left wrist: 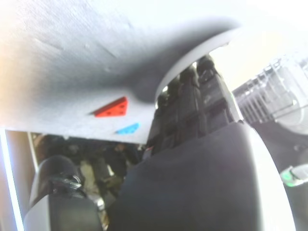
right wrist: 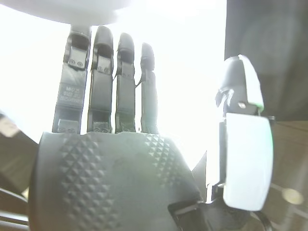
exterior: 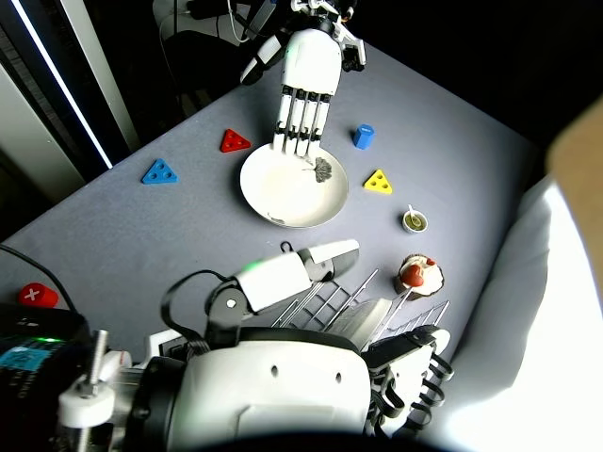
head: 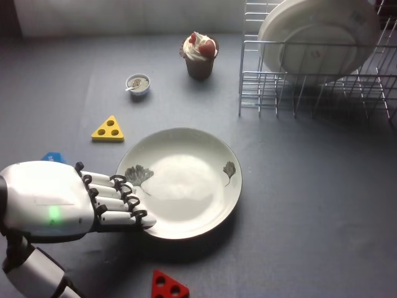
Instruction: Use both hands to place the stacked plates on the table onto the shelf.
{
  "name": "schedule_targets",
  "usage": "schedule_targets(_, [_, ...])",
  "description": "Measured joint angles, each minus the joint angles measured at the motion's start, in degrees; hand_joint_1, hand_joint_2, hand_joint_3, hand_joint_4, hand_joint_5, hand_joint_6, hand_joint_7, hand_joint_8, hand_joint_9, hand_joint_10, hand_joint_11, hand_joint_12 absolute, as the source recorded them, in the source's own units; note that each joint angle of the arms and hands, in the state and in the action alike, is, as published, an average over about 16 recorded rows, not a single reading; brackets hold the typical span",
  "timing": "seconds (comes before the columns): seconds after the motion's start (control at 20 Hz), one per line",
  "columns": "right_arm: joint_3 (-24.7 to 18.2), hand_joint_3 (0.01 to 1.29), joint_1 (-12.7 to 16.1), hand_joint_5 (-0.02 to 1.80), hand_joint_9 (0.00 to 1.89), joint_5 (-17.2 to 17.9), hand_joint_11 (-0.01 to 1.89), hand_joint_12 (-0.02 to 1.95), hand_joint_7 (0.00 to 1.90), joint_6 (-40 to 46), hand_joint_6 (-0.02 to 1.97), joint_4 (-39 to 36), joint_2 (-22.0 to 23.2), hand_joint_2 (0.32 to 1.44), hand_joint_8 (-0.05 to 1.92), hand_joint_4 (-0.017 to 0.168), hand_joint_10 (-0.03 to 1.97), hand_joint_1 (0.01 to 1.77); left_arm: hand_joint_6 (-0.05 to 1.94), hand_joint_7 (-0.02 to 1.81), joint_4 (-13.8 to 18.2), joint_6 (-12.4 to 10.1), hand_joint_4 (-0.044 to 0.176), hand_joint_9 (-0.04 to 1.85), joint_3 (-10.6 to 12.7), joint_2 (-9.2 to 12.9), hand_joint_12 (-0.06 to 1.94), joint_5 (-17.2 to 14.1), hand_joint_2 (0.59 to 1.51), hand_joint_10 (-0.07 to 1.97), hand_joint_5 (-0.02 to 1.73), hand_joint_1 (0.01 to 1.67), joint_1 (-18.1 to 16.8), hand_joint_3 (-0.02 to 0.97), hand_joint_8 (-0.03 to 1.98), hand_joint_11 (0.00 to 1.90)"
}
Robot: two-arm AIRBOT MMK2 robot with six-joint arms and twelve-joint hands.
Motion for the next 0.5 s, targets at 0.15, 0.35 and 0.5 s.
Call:
schedule_targets(0.15, [-2.4, 0.02, 0.5, 0.55, 0.55, 7.0, 0.60, 0.01, 0.55, -1.2, 0.01, -5.6, 0.9, 1.00, 0.02, -0.003, 0.02, 0.60, -0.02, 0.10, -0.5, 0.0, -0.003, 0.11, 0.0, -0.1, 0.00, -0.1, 0.940, 0.00, 0.05, 0.15, 1.1, 0.012, 0.00, 0.11])
schedule_targets(0.35, [-5.8, 0.02, 0.8, 0.52, 0.52, 15.1, 0.56, 0.01, 0.53, -2.2, 0.01, -14.8, 2.1, 1.01, 0.02, -0.003, 0.02, 0.55, -0.02, 0.09, -1.4, 0.0, -0.004, 0.10, 0.0, -0.1, -0.01, -0.3, 0.944, -0.01, 0.04, 0.15, 2.7, 0.012, 0.00, 0.10])
schedule_targets(0.5, [-8.4, 0.02, 0.7, 0.50, 0.49, 19.6, 0.54, 0.01, 0.51, -3.7, 0.01, -22.2, 2.9, 1.01, 0.02, -0.003, 0.02, 0.55, -0.02, 0.09, -2.3, 0.1, -0.004, 0.10, 0.1, -0.1, -0.01, -0.4, 0.946, -0.01, 0.04, 0.16, 3.8, 0.013, 0.00, 0.09])
